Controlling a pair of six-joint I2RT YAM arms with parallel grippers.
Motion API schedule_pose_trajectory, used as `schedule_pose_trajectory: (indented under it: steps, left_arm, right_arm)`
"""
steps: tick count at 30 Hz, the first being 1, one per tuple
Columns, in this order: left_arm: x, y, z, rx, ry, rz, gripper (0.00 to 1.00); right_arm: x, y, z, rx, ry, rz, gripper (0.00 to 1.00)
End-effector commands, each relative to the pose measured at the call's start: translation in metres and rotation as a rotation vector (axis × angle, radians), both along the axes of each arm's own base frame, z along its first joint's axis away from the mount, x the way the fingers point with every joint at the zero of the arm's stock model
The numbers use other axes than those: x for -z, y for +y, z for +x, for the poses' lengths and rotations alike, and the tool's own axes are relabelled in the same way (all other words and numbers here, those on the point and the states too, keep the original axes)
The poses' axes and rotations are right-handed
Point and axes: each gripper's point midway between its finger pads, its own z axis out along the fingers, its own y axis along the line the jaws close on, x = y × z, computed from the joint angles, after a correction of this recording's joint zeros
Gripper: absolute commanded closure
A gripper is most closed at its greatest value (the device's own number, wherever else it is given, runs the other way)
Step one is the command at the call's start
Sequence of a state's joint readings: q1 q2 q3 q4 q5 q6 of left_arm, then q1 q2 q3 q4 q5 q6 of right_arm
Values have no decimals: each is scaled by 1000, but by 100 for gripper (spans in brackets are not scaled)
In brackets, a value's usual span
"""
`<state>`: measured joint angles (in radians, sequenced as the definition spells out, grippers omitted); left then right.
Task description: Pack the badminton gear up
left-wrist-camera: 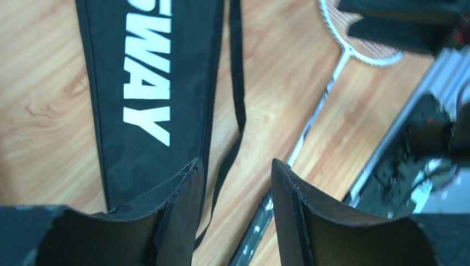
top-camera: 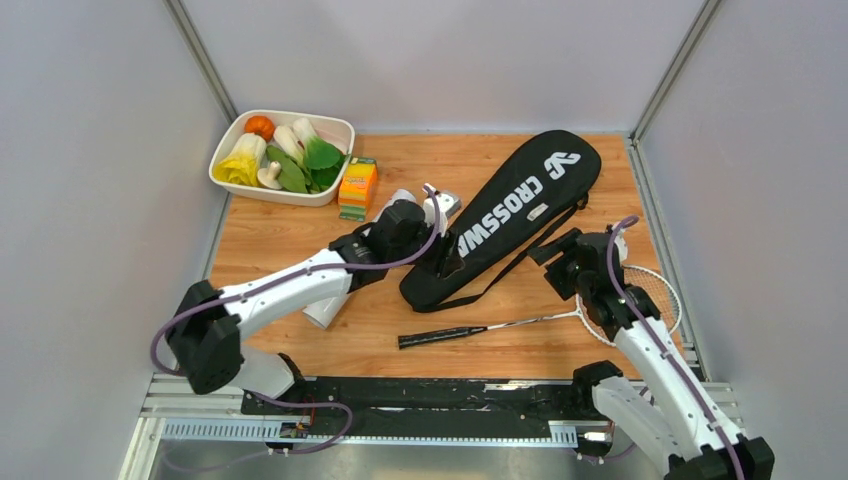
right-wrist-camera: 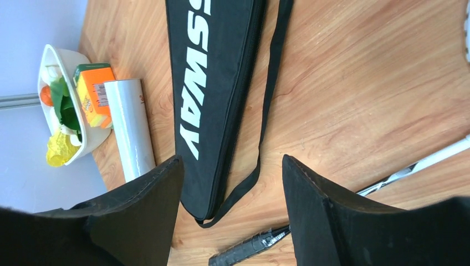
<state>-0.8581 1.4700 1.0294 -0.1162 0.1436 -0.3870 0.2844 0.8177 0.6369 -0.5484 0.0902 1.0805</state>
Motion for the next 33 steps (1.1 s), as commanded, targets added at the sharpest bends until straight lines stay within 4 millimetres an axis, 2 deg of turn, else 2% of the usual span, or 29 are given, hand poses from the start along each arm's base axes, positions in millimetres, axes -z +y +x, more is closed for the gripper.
schedule_pose_trajectory:
  steps: [1, 5, 9, 15, 20, 33]
  left_arm:
    - [-20, 24, -54, 278, -147, 139, 44]
    - [2, 38, -103, 475, -188, 211, 42]
    - [24, 44, -128, 546, -155, 260, 39]
    - [63, 47, -132, 565, -65, 392, 36]
    - [91, 40, -131, 600, -14, 451, 36]
    - [145, 38, -137, 625, 55, 589, 42]
  right_arm:
    - [-7, -15, -14, 14, -54, -51, 33]
    - [-26, -17, -19, -3, -142, -56, 32]
    - [-39, -18, -24, -24, -199, -65, 32]
    - [-44, -21, -30, -28, -244, -71, 32]
    - [-44, -21, -33, -27, -260, -60, 32]
    - [-44, -20, -33, -30, -260, -53, 31]
